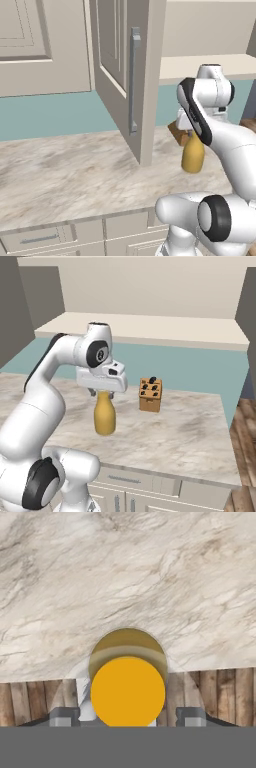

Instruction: There is a tray on the dining counter. Grab the cup, mug, and pitcher and place them on the tray. The pitcher may be placed next to the tray if it cannot fit the tray.

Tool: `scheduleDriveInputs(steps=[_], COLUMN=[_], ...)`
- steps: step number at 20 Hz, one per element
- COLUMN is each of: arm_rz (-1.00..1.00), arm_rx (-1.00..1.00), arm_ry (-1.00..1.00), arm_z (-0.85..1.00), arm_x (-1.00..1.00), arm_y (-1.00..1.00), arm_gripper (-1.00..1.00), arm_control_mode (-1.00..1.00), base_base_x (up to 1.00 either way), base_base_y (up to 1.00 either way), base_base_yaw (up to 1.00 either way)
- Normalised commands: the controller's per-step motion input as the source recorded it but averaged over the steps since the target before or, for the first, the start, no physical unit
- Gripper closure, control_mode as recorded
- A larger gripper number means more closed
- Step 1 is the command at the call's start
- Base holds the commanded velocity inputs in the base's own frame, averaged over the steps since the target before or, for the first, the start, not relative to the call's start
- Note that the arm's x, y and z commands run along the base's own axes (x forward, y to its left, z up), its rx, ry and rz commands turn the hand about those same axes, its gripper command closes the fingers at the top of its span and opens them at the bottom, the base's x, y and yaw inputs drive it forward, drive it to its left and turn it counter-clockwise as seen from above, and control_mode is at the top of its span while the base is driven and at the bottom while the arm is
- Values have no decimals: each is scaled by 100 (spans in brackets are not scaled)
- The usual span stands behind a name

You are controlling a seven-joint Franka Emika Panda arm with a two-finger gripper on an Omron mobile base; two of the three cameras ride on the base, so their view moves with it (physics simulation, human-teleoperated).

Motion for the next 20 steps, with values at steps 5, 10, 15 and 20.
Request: scheduleDriveInputs(steps=[5, 10, 15, 20], arm_rz=[0, 0, 0, 0], arm_rx=[0, 0, 0, 0], arm_ry=[0, 0, 1, 0], arm_z=[16, 0, 0, 0], arm_x=[0, 0, 0, 0], arm_y=[0, 0, 0, 0], arm_gripper=[100, 100, 100, 100], arm_control_mode=[-100, -100, 100, 100], base_base_x=[0, 0, 0, -9], base_base_y=[0, 0, 0, 0], base_base_yaw=[0, 0, 0, -1])
